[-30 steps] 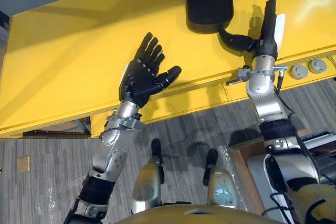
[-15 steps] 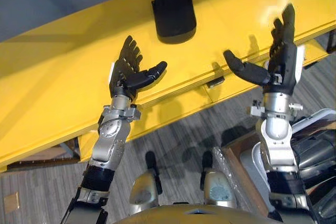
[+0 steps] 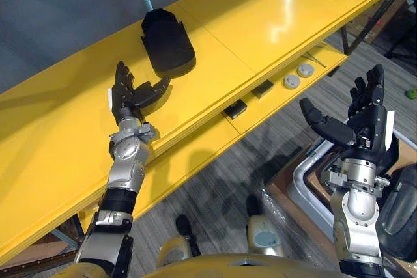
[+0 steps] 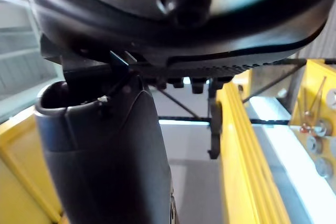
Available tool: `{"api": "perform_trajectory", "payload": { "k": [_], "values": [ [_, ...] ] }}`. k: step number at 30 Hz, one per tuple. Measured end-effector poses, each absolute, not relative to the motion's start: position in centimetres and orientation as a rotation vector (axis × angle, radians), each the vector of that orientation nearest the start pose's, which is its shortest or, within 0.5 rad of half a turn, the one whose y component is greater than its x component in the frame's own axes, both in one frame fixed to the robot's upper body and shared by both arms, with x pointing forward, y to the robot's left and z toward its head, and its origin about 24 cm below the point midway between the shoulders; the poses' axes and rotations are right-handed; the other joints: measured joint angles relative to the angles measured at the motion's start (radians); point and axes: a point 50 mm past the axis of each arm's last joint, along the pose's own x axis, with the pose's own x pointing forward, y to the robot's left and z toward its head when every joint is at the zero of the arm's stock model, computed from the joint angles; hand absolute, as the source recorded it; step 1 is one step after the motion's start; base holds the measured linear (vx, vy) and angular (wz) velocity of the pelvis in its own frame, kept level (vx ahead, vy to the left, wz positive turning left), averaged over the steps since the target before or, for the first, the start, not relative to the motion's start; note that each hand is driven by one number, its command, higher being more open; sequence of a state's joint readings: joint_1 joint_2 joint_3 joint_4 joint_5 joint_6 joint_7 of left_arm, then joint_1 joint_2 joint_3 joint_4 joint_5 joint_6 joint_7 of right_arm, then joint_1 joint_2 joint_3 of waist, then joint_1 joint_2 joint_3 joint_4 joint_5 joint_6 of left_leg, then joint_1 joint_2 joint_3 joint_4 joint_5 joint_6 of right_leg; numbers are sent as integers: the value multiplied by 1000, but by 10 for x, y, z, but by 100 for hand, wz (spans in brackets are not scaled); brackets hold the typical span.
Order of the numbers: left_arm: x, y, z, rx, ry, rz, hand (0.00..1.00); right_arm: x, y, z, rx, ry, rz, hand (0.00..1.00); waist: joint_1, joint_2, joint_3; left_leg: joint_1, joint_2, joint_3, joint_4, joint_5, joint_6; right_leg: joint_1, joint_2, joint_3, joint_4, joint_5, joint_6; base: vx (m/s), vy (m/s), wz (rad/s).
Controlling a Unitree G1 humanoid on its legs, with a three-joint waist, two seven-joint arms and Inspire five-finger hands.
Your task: Walk over and take three plastic housings, then place them on the shelf
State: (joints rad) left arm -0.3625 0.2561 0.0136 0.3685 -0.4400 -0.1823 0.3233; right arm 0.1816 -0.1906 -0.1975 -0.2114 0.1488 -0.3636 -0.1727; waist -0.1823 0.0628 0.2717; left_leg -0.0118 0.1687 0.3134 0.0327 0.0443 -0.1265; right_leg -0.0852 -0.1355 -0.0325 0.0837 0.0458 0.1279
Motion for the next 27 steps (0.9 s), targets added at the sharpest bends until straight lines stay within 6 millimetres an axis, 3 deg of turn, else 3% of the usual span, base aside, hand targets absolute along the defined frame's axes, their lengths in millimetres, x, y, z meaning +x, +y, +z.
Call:
{"api": "perform_trajectory", "payload": {
  "k": [11, 19, 27],
  "values": [
    [340, 215, 99, -191, -161, 260, 100, 202, -236, 98, -55, -435, -333, 100, -16, -5, 3, -12, -3, 13, 2, 3, 6, -22, -2, 19, 1, 4, -1, -2, 5, -3],
    [342, 216, 105, -149, -142, 163, 100, 202, -237, 97, -20, -432, -330, 100, -16, -9, 6, -15, -1, 19, 41, -22, 9, -12, -4, 25, 2, 4, 0, 11, 6, -3],
    [333, 197, 115, -115, -159, 56, 100, 201, -234, 94, -22, -417, -300, 100, -17, -12, 21, -26, -2, 19, 71, -42, 15, -5, -11, 25, -1, 3, 2, 0, 0, 0]
  ]
}}
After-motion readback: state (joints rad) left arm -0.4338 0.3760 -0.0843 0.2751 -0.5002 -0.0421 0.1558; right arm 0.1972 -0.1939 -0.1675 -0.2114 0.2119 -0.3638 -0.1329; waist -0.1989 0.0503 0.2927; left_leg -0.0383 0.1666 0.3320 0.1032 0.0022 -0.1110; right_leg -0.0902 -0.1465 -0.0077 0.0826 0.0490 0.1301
